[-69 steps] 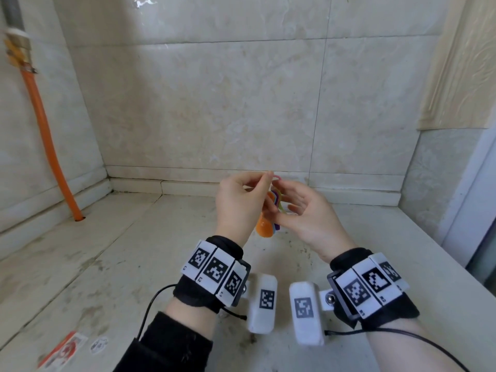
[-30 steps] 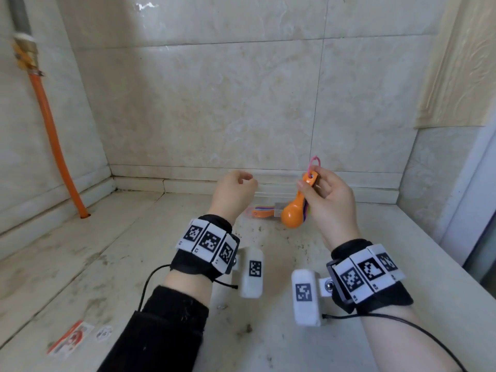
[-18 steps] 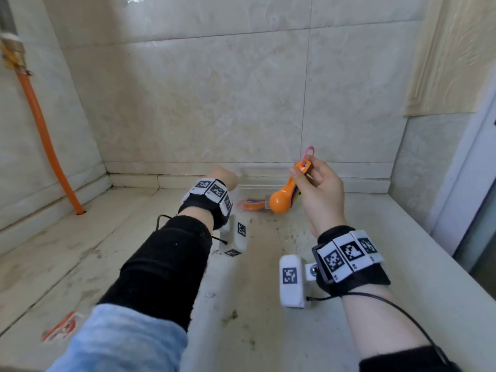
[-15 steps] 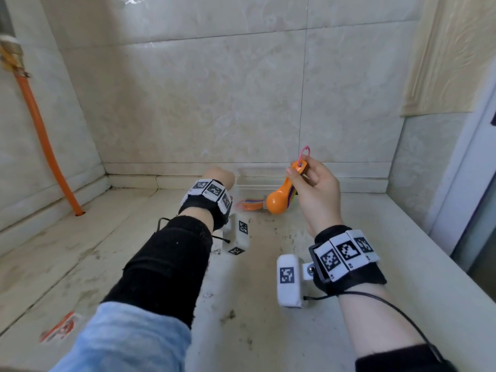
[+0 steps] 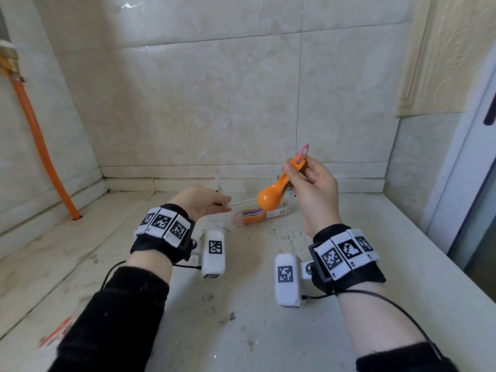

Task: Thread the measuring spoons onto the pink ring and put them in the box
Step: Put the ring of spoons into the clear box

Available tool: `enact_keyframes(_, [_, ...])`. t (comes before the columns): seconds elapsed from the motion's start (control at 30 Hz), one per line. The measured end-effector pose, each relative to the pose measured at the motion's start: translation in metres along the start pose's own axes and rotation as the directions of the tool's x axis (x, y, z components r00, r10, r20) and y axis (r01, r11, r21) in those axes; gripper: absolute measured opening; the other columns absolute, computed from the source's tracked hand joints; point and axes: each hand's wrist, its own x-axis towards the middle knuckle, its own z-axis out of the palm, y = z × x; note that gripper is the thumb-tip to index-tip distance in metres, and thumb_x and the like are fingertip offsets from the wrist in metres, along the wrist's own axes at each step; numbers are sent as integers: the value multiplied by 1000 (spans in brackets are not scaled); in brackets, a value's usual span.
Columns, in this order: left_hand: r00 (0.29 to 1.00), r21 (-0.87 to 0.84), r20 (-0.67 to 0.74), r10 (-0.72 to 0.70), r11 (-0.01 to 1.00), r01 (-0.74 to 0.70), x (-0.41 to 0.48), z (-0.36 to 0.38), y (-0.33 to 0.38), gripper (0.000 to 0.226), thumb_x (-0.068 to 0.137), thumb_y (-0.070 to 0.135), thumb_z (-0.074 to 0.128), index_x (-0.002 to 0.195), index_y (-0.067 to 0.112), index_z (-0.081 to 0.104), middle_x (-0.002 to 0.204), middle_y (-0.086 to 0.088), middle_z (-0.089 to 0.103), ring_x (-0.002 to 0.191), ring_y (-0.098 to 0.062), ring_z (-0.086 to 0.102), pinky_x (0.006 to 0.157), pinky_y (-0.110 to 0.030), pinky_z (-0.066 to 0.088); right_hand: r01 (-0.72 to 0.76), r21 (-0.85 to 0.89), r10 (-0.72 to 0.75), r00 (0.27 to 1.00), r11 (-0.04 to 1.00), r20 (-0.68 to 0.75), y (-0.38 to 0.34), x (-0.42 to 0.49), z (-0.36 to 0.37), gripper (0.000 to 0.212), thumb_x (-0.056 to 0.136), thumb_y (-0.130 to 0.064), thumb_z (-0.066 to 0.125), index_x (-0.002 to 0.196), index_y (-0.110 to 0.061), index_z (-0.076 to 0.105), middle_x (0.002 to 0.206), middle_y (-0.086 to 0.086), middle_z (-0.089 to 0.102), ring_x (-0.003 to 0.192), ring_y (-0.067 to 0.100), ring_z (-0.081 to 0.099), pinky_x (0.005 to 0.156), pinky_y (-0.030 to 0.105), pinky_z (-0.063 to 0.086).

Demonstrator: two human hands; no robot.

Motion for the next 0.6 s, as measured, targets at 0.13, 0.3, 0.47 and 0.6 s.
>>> enact_keyframes(0.13, [997, 62, 24, 75, 995, -76, -11, -7, -10, 21, 80, 1, 72, 97, -5, 62, 96, -15, 66, 76, -20, 72, 61, -19, 58, -7, 71, 9, 1000, 997, -18, -4, -1, 1, 17, 87, -11, 70, 97, -24, 66, 99, 3, 74, 88, 11, 67, 81, 29, 48])
enact_keyframes(0.3, [974, 85, 73, 212, 972, -218, -15, -8, -15, 15, 75, -3, 76, 81, -1, 62, 83, -16, 64, 72, -26, 71, 66, -22, 59, 14, 109, -10, 999, 994, -30, -7, -4, 2, 21, 87, -7, 70, 99, -22, 65, 95, -4, 76, 95, 10, 69, 89, 28, 53])
enact_keyframes(0.47, [961, 111, 118, 249, 959, -262, -20, -8, -17, 22, 72, 1, 79, 89, 1, 64, 83, -13, 65, 72, -26, 74, 67, -23, 59, 54, 26, -54, 998, 998, -13, -14, -9, 2, 27, 86, -3, 69, 107, -19, 61, 105, 1, 73, 99, 7, 69, 86, 20, 53])
enact_keyframes(0.6, [952, 112, 182, 248, 956, -270, -19, -1, -20, 24, 72, -2, 79, 88, 2, 62, 78, -10, 63, 66, -26, 73, 63, -24, 58, 103, -104, -99, 994, 989, 35, -17, -9, 7, 31, 82, 5, 70, 104, -15, 61, 97, -1, 71, 87, 1, 69, 79, 16, 53])
